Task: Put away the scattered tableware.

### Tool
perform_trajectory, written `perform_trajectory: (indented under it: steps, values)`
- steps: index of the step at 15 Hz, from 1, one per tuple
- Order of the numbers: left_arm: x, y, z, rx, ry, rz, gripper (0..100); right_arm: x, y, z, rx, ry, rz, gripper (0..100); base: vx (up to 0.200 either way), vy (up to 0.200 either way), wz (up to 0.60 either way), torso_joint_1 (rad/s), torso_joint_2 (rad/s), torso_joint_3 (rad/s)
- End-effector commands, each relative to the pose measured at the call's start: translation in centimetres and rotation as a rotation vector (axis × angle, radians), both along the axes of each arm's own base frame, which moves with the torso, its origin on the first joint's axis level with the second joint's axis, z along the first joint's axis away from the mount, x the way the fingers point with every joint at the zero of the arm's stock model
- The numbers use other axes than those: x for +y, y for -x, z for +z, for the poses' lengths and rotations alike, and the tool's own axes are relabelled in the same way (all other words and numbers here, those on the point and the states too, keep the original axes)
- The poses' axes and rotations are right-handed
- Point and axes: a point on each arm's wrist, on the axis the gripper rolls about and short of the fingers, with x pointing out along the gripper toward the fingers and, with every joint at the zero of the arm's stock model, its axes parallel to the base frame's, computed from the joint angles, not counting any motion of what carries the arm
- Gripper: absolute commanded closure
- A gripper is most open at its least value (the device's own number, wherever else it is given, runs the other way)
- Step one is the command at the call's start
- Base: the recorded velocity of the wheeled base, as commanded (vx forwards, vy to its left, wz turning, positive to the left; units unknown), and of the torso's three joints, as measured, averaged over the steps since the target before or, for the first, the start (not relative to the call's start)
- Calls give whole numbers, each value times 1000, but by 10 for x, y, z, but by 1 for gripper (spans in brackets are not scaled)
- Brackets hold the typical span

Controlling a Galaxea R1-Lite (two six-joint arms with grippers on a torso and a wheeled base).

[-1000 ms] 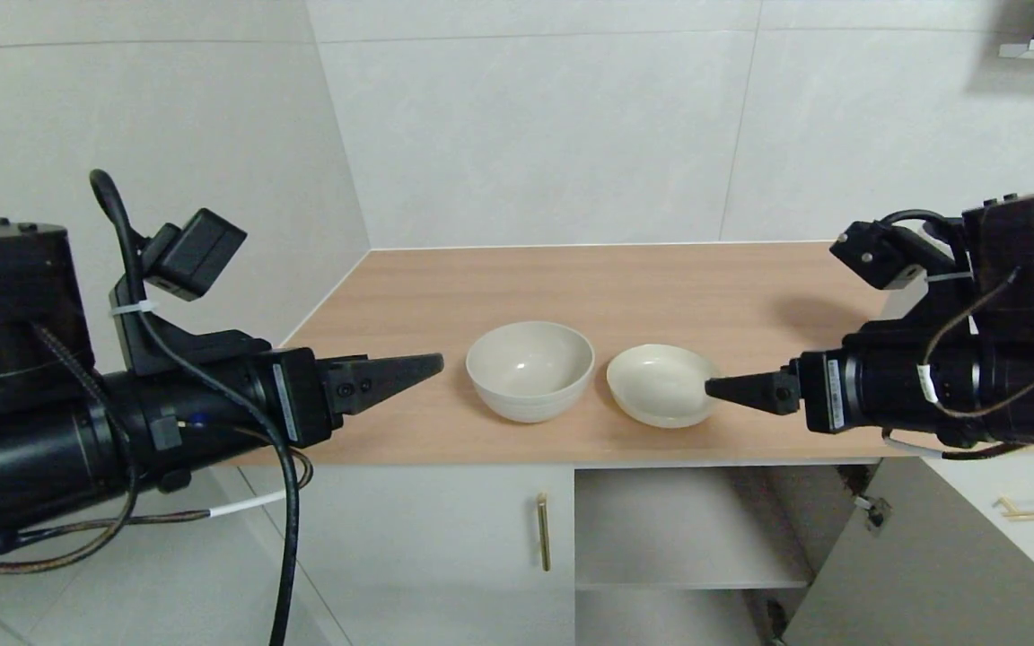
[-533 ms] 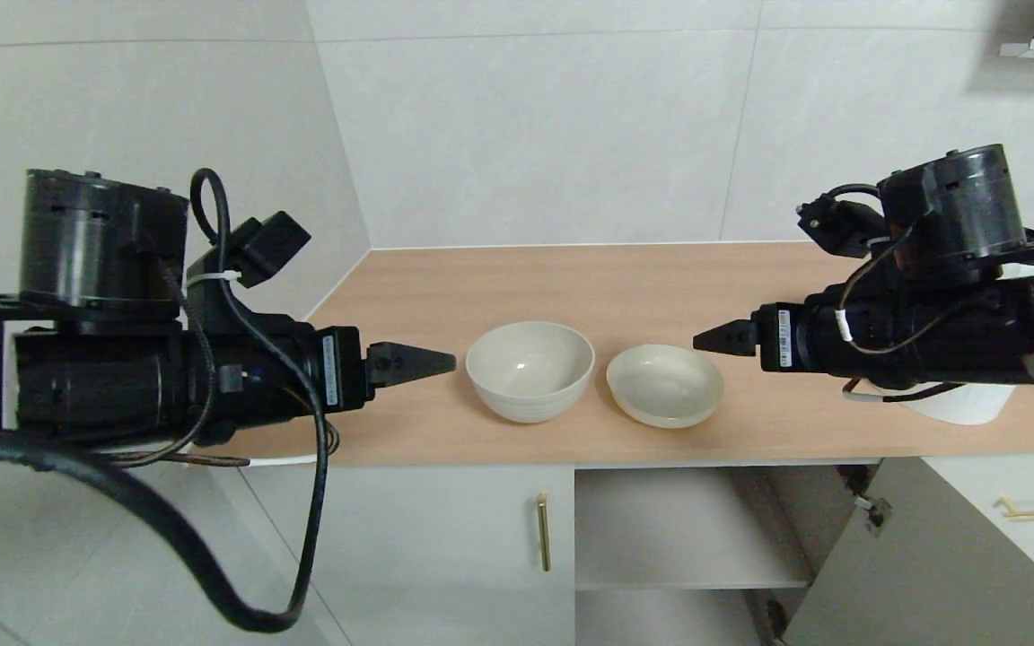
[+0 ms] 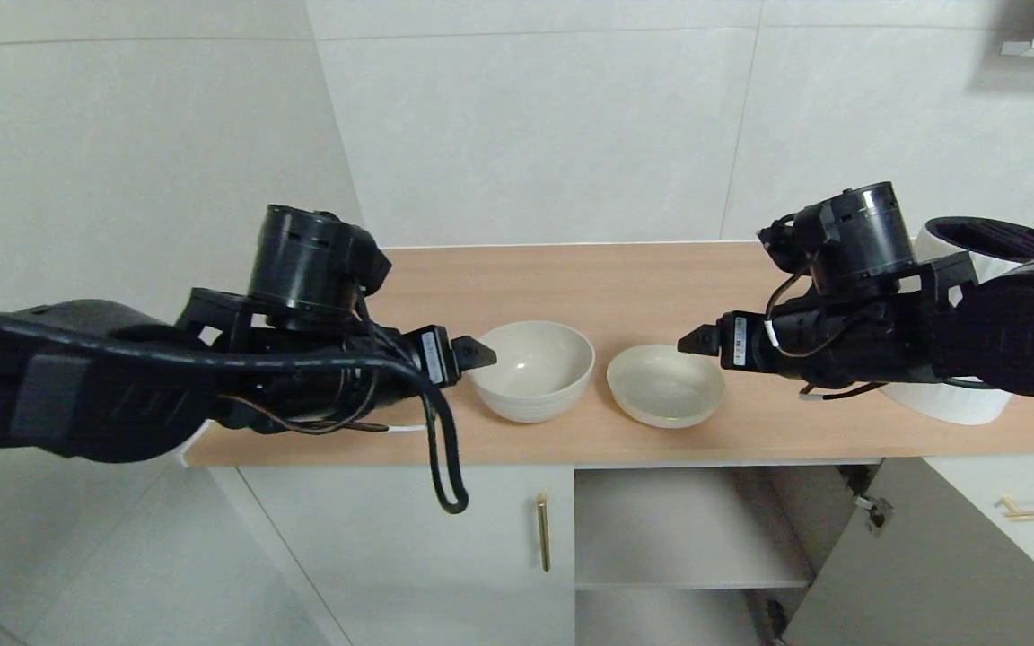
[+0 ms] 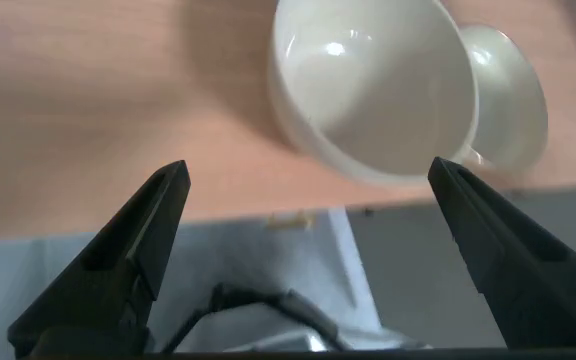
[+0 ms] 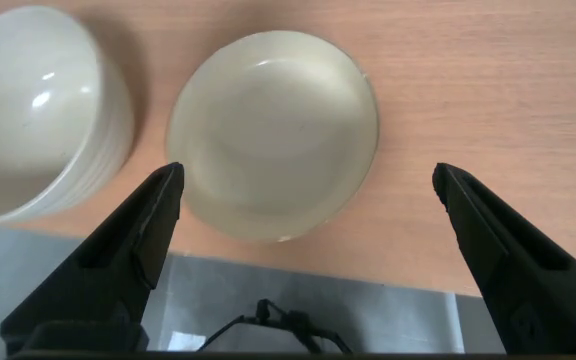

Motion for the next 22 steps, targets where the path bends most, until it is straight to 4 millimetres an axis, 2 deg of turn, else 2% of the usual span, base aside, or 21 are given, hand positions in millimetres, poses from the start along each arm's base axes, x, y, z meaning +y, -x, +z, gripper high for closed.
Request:
perform_trajectory:
  steps: [1,8,13,14,22]
  values:
    - [-17,-22,-30,14,-3,39,0,3,-5,-6,13,5,-3,0,0,0,0,0,0,0]
    - [-26,-43,-44,11,13,122,0,4,-3,-6,21,-11,-5,0,0,0,0,0,0,0]
    - [-26,-45,-46,19,25,139,0,6,0,-7,25,-8,5,0,0,0,0,0,0,0]
    - [-26,-45,-46,18,27,139,100,6,0,-8,27,-8,6,0,0,0,0,0,0,0]
    - [-25,-42,-38,2,37,139,100,5,1,-6,24,-10,9,0,0,0,0,0,0,0]
